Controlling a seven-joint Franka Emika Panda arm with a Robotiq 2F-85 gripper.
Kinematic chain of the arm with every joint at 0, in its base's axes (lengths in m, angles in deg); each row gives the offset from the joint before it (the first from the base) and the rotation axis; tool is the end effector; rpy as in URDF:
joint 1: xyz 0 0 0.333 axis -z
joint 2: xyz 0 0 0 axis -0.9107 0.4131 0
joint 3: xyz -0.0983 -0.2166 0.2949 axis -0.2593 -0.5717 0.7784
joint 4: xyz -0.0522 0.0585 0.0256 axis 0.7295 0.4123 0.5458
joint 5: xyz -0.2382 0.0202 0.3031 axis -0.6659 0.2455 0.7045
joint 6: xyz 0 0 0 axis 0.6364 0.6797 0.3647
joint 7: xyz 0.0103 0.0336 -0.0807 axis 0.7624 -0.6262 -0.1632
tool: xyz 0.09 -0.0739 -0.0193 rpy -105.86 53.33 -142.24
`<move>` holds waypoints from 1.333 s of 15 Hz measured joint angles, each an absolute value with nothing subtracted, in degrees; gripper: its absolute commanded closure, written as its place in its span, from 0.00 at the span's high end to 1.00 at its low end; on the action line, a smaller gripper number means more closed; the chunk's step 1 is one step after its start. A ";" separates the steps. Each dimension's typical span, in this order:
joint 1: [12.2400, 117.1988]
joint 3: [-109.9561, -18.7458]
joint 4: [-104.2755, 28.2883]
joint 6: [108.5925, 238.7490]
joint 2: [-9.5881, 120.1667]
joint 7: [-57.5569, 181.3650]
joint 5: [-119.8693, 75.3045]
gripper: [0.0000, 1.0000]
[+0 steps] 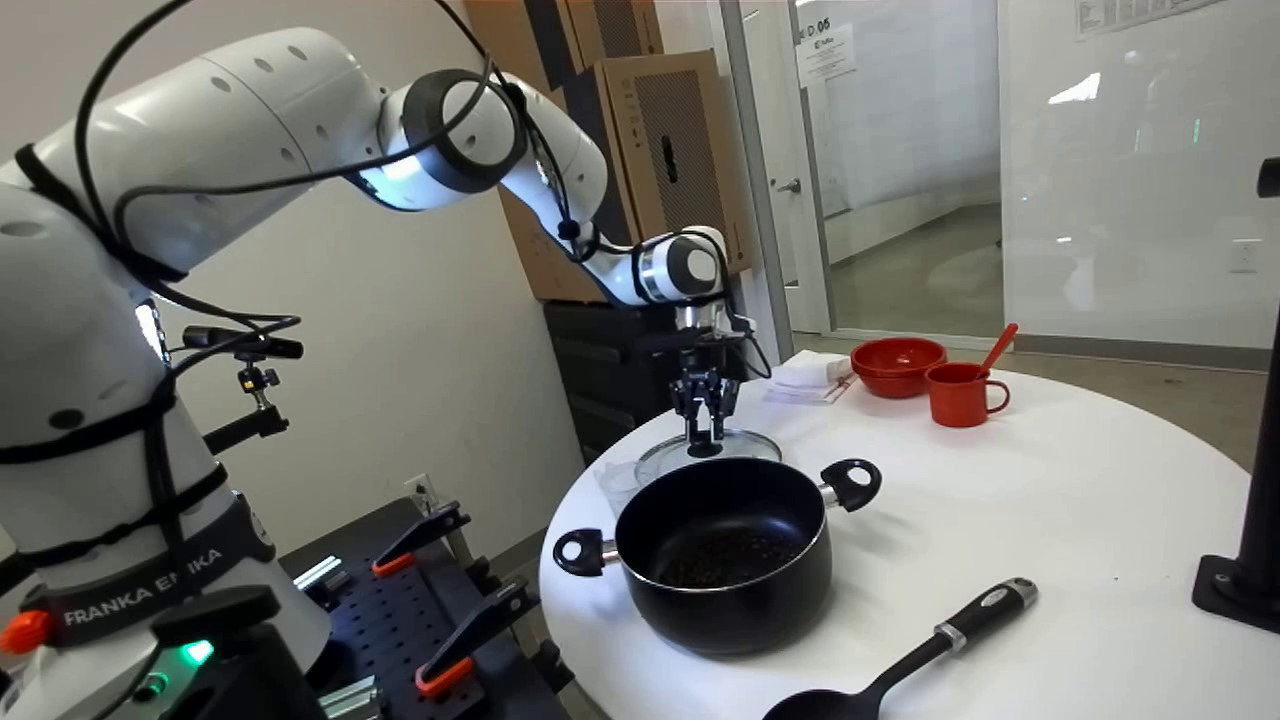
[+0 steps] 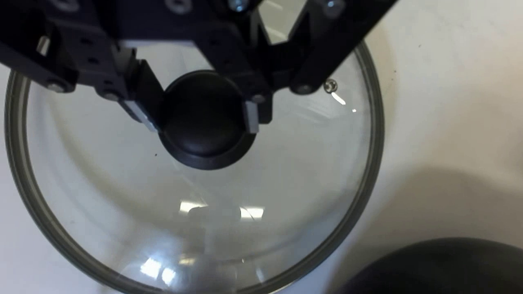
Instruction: Put the glass lid on top of the black pot
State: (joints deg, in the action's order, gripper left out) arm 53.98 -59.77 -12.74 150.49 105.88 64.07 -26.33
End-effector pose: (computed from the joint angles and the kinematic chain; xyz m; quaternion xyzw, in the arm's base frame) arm 0.7300 0.1466 0.0586 0.9762 0.0775 -0.1871 0.0775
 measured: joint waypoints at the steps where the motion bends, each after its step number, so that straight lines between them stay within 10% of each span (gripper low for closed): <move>1: 53.83 -59.65 -12.76 150.49 105.41 64.19 -26.33 0.25; 20: 53.98 -60.12 -16.00 151.72 87.01 67.49 -26.33 0.25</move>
State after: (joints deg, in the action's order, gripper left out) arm 53.98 -60.12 -16.00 151.72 87.01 67.49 -26.33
